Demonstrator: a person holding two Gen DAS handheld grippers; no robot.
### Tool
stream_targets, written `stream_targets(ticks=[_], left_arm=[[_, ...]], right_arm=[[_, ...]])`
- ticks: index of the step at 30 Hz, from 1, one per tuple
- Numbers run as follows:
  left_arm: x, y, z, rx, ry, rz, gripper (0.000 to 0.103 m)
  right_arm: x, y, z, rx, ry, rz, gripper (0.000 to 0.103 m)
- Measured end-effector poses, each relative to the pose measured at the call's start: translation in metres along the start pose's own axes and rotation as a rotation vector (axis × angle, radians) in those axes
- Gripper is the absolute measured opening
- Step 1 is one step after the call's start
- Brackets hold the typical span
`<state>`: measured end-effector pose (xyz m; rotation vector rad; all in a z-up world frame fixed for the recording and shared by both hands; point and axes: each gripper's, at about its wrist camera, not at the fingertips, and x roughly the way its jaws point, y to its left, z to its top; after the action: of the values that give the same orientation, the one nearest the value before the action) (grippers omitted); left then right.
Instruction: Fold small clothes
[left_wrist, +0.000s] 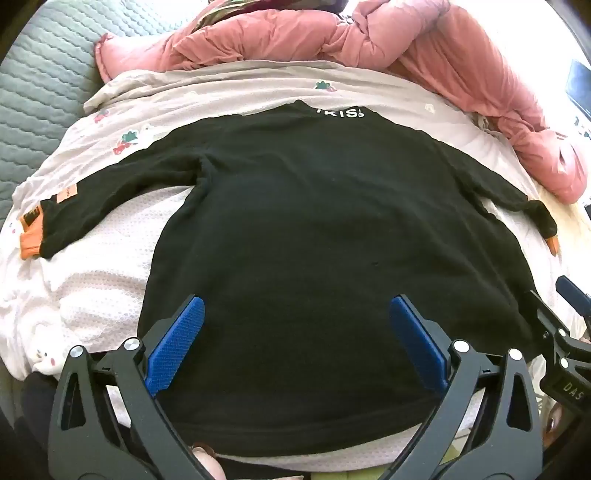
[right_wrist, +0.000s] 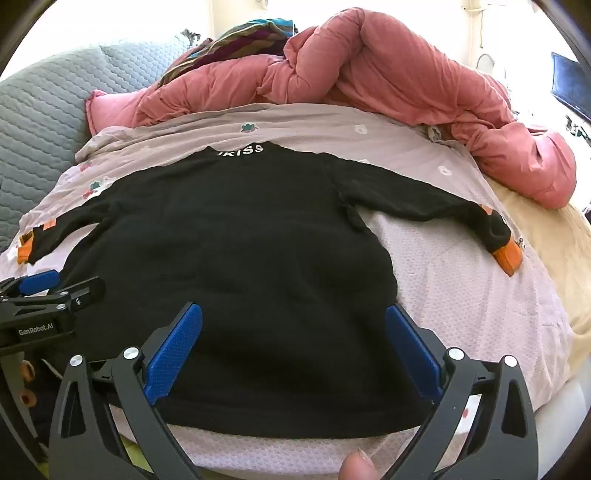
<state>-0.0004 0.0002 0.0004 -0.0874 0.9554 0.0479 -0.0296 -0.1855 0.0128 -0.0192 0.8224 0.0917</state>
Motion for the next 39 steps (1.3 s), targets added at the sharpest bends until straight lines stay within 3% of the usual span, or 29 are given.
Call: stream_targets(ticks=[39], left_arm=[[-0.005,0.008,0.000,-0.024,-0.009,-0.001,0.095]], right_arm=[[0.002,0.009,-0.003,-0.028,0.002,0.001,0.099]])
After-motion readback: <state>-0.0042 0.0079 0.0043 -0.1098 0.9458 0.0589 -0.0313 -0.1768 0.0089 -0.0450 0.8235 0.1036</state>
